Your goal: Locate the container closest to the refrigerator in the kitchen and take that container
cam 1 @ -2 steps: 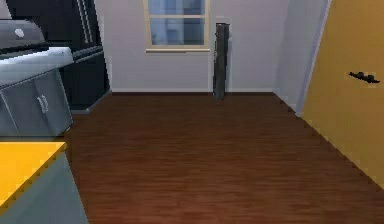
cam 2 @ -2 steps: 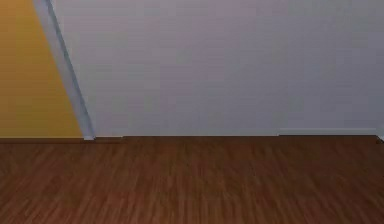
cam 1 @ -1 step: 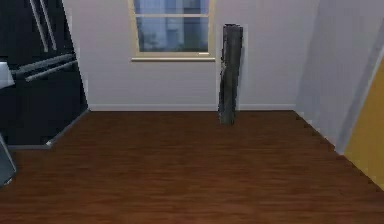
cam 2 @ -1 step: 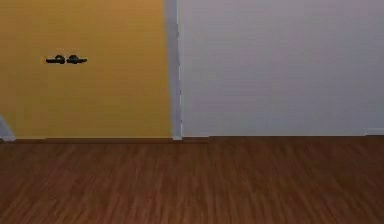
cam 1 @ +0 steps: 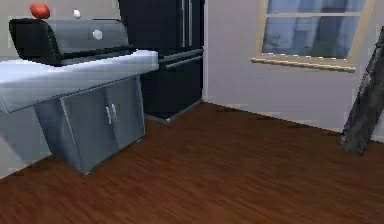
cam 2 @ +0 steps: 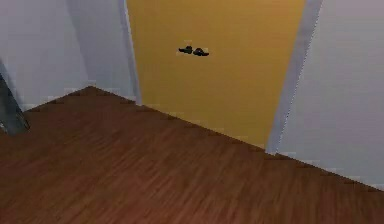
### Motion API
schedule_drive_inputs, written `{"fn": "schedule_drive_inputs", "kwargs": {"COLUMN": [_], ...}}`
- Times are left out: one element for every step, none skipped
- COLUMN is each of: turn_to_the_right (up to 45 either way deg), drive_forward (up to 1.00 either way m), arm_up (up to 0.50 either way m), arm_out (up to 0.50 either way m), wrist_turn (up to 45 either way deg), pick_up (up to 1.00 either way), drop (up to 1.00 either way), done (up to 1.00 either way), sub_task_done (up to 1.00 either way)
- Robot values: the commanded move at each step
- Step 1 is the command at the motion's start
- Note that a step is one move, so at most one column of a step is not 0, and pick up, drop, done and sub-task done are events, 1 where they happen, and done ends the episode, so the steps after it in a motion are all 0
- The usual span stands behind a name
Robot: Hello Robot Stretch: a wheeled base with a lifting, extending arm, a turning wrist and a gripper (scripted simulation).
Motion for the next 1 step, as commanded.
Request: {"fn": "schedule_drive_inputs", "kwargs": {"turn_to_the_right": [0.0], "drive_forward": [1.0], "arm_up": [0.0], "arm_out": [0.0], "wrist_turn": [0.0], "pick_up": [0.0], "drop": [0.0], "done": [0.0], "sub_task_done": [0.0]}}
